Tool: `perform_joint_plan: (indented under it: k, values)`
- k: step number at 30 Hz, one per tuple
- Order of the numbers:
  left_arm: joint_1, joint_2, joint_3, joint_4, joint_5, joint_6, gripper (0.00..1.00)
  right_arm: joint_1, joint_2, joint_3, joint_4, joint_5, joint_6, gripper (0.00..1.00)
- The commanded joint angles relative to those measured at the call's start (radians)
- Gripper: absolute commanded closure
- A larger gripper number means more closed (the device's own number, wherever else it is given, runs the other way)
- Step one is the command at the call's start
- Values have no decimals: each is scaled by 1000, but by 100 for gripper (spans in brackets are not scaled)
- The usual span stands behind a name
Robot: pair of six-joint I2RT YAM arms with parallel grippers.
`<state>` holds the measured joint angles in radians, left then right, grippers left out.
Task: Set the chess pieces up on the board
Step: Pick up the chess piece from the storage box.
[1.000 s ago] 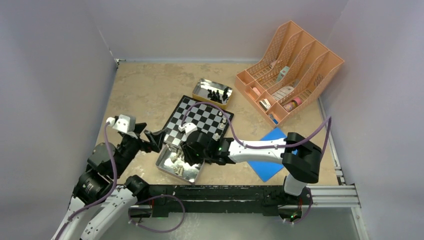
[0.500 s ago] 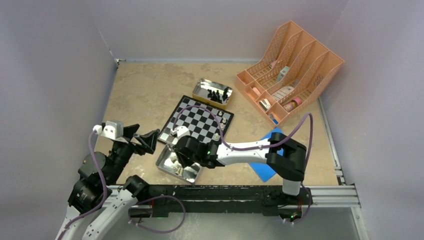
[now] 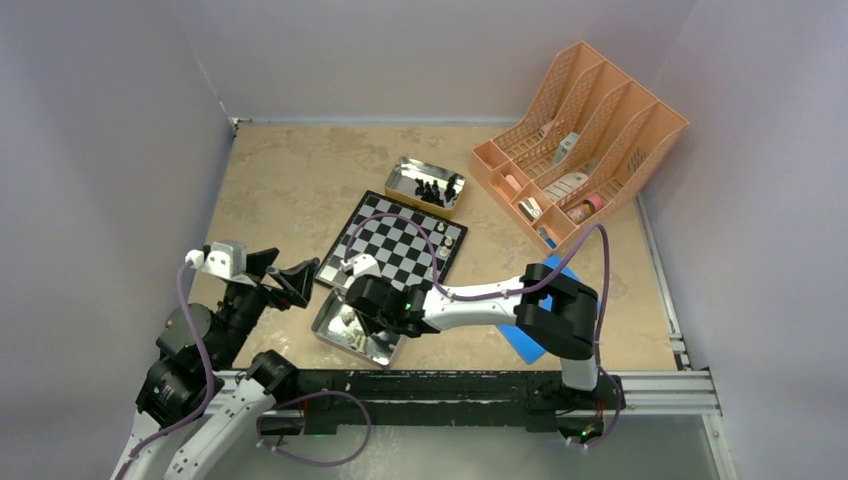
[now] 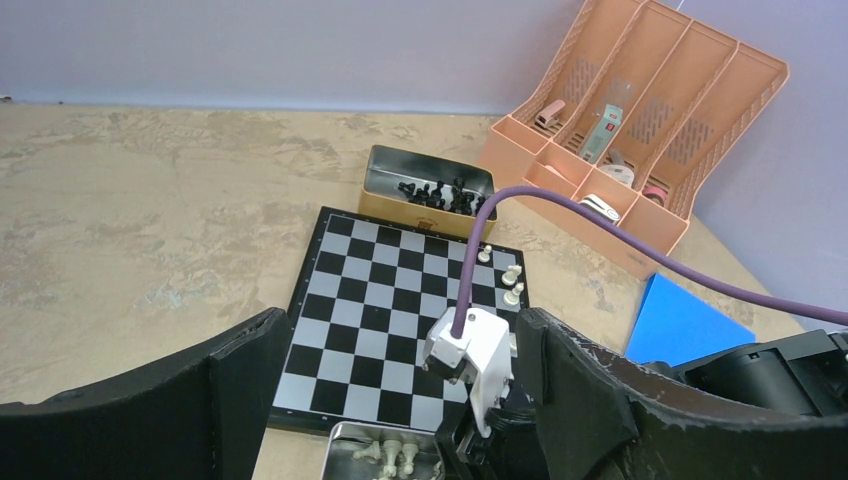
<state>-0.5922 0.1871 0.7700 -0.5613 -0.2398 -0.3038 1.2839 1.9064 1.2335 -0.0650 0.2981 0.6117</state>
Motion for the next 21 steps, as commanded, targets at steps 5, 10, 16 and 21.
perform_joint_plan:
  k: [5, 10, 16, 21]
  values:
    - [-6, 10, -6, 35, -10, -9, 17, 9, 20, 72, 2, 24, -86, 62]
    - [-5, 15, -6, 35, -10, -8, 17, 9, 56, 91, 3, 13, -129, 63]
    - [-5, 13, -6, 34, -10, -8, 17, 9, 84, 96, 5, -15, -161, 65]
    - [-6, 15, -6, 35, -10, -8, 17, 9, 98, 102, -2, -21, -185, 68]
